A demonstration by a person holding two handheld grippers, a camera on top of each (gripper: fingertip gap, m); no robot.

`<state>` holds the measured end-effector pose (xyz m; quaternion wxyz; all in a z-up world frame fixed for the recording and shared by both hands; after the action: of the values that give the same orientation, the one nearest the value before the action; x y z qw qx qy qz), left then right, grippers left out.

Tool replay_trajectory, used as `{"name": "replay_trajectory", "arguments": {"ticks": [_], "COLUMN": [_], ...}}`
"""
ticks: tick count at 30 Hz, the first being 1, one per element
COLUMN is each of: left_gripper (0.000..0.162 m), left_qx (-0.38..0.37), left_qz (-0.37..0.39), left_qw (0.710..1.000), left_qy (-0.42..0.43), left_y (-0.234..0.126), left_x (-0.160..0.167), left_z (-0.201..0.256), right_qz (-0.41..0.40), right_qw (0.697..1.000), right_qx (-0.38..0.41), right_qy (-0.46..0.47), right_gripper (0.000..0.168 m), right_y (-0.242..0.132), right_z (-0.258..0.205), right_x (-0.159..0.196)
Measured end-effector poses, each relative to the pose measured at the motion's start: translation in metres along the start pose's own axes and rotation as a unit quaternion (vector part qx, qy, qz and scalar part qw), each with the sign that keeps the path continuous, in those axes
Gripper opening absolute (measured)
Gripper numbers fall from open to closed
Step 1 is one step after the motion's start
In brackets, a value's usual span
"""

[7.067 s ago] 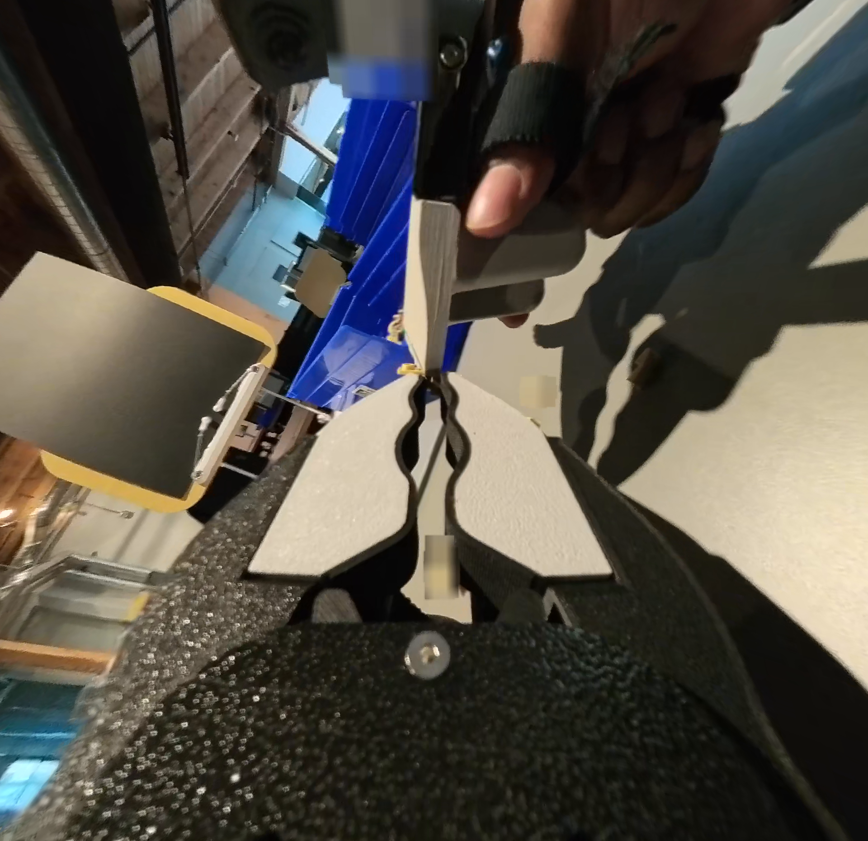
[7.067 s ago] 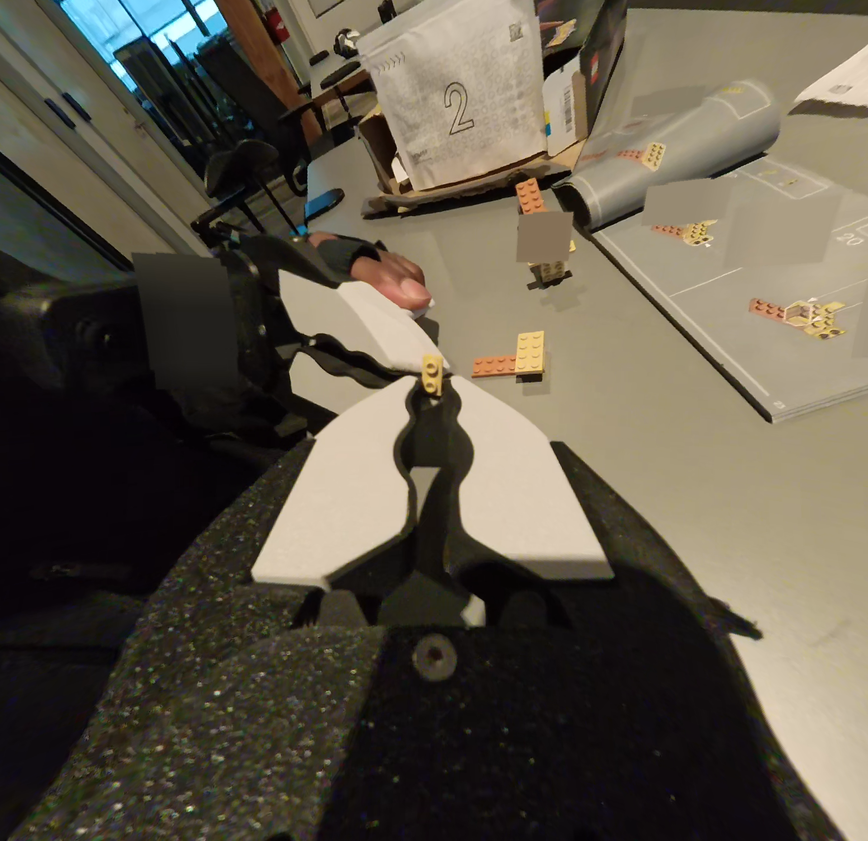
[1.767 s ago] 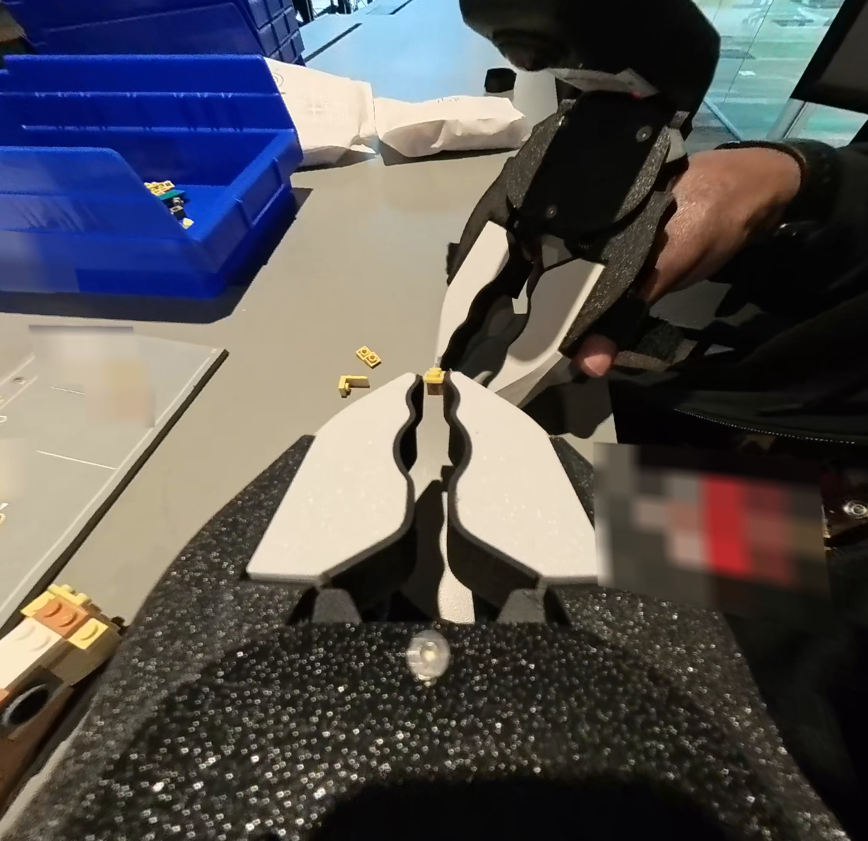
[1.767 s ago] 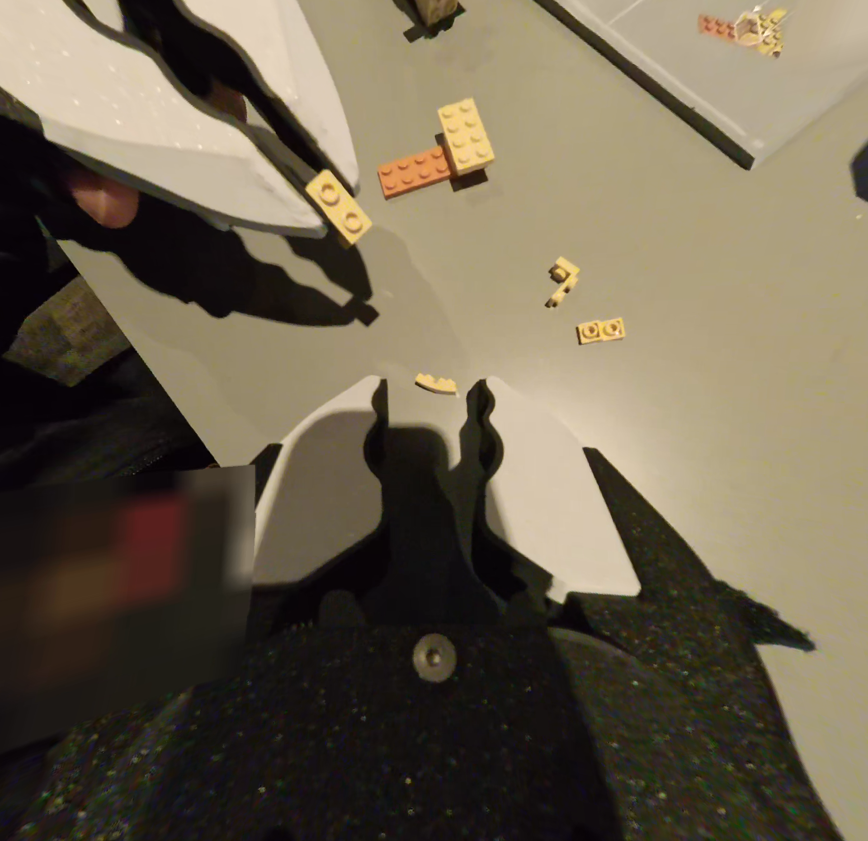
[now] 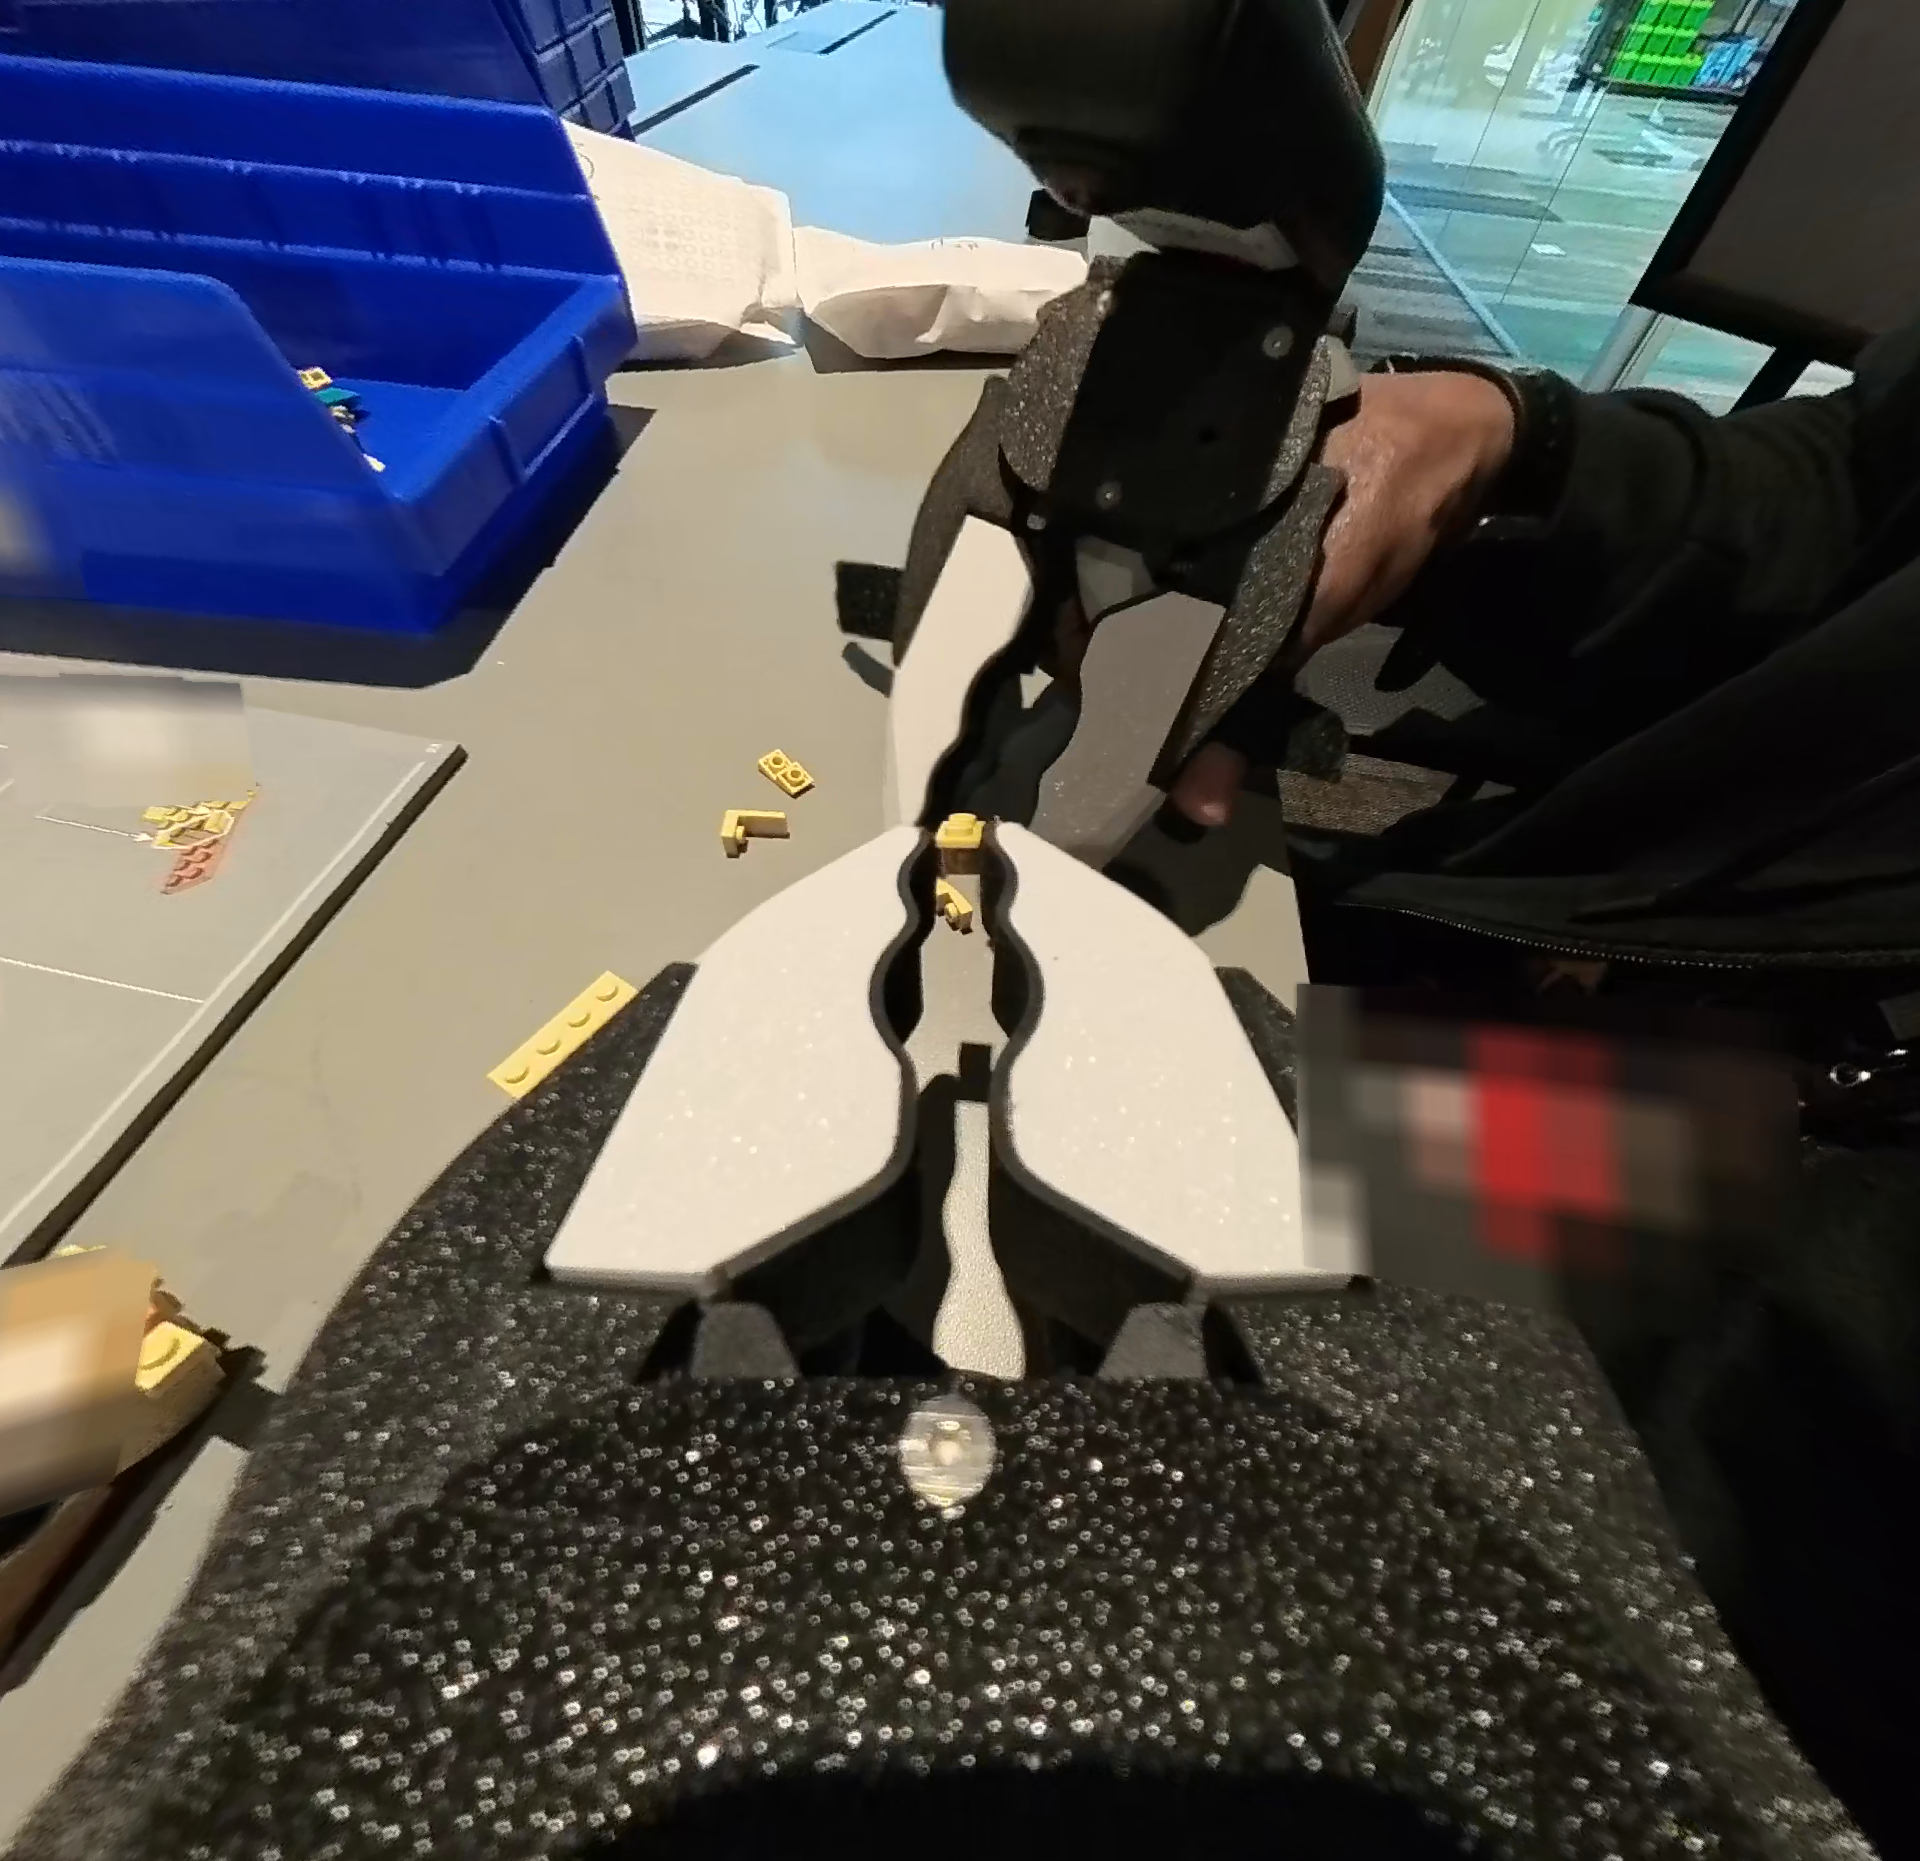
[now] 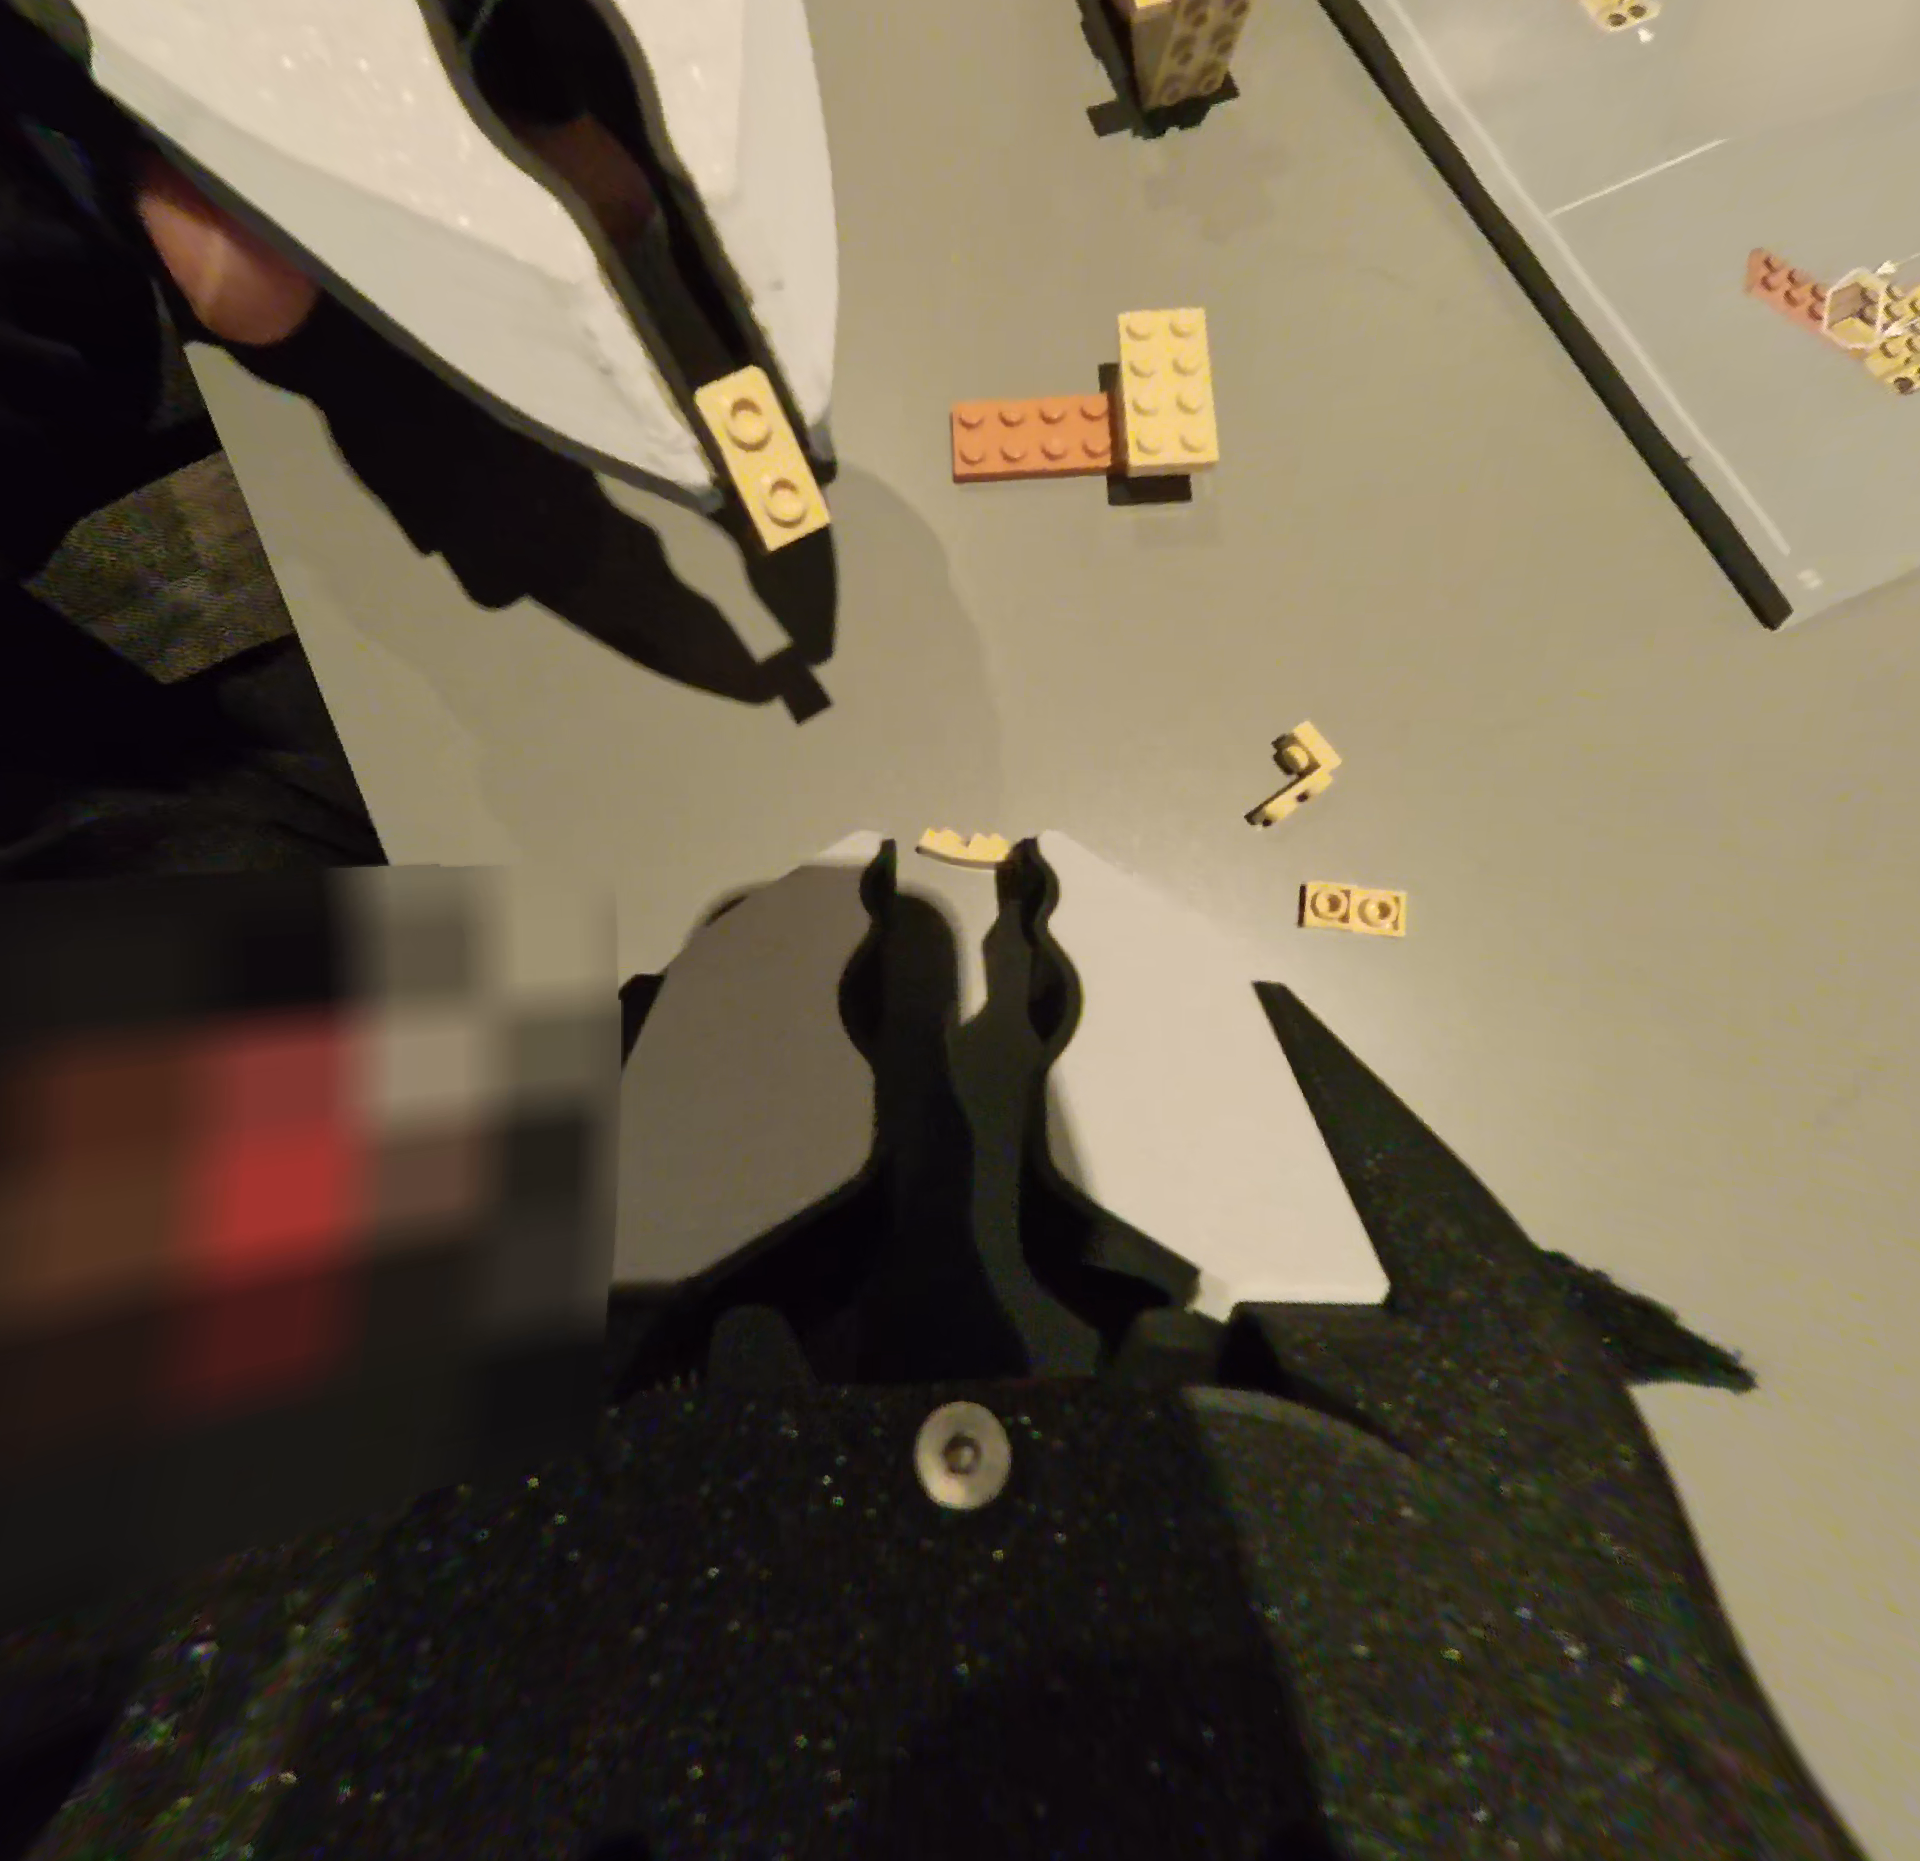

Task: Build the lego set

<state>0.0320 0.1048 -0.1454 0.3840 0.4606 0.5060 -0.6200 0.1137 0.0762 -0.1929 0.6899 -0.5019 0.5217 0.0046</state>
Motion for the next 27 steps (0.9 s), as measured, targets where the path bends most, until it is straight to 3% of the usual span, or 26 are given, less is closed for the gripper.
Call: {"name": "replay_trajectory", "arguments": {"ticks": [10,17,22,27], "left_gripper": [0.007,0.007,0.007,0.007], "left_qx": [0.003,0.031,0.091,0.104], "left_qz": [-0.012,0.007,0.045,0.052], "left_qw": [1.000,0.998,0.989,0.984], "left_qy": [-0.016,-0.053,-0.110,-0.137], "left_y": [0.000,-0.004,-0.011,-0.011], "left_x": [0.003,0.000,-0.006,-0.006], "left_z": [-0.001,0.001,0.006,0.005], "right_qz": [0.010,0.094,0.172,0.204], "right_qw": [1.000,0.992,0.973,0.960], "right_qx": [-0.022,-0.086,-0.151,-0.190], "right_qy": [-0.009,-0.022,-0.017,-0.007], "right_gripper": [0.017,0.017,0.017,0.017], "right_y": [-0.001,-0.013,-0.023,-0.026], "right_z": [-0.003,-0.011,-0.019,-0.020], "right_x": [-0.002,-0.016,-0.030,-0.038]}}
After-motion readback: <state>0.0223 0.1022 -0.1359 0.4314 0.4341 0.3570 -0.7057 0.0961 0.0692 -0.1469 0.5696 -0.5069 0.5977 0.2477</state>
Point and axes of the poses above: each gripper's, where its closed fingertips meet, y out along the fingers, x out of its underside, z = x × y across the jaws, the point moved 4 cm from there along -y, back along the fingers, and after that the axes turned 3 degrees about z, right-handed, at the moved point
